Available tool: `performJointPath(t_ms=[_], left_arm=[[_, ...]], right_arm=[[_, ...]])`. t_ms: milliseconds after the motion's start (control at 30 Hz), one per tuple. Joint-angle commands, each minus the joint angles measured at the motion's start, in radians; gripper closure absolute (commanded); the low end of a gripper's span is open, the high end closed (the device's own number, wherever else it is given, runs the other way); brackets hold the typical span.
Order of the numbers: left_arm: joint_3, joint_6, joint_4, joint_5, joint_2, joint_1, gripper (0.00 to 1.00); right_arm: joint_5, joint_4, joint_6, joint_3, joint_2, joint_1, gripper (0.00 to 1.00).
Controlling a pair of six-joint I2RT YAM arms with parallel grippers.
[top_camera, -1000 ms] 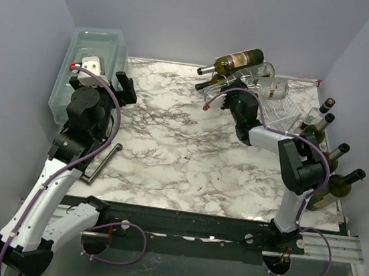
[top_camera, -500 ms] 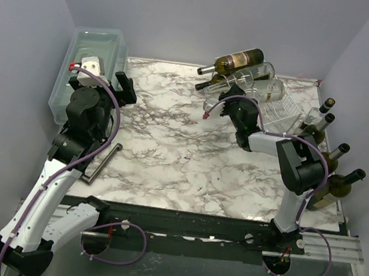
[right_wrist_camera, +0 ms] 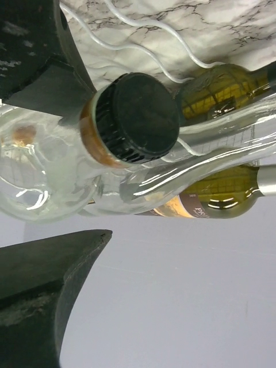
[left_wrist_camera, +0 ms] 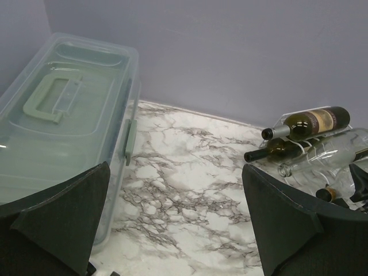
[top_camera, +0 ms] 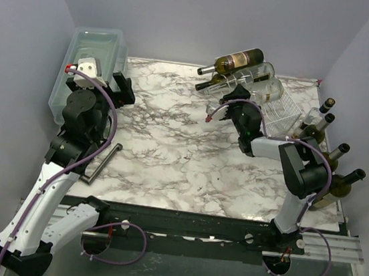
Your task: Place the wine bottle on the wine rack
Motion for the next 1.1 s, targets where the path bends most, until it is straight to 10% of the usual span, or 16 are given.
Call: performJointPath(t_ms=[0, 500, 1067], left_arm=[[-0.005, -0.003, 0.013, 0.000, -0.019, 0.000, 0.01], [-0.007, -0.008, 0.013, 0.006, -0.023, -0.002, 0.01], [-0.009, -0.013, 0.014, 0.010, -0.010, -0.005, 0.01]], right_arm=[[-0.011, -0.004, 0.037, -0.035, -0.059, -0.008, 0.23], [-0.023, -0.243, 0.163, -0.030, -0.134, -0.006, 0.00], [-0.002, -0.444, 0.315, -0.051, -0.313, 0.048, 0.00]])
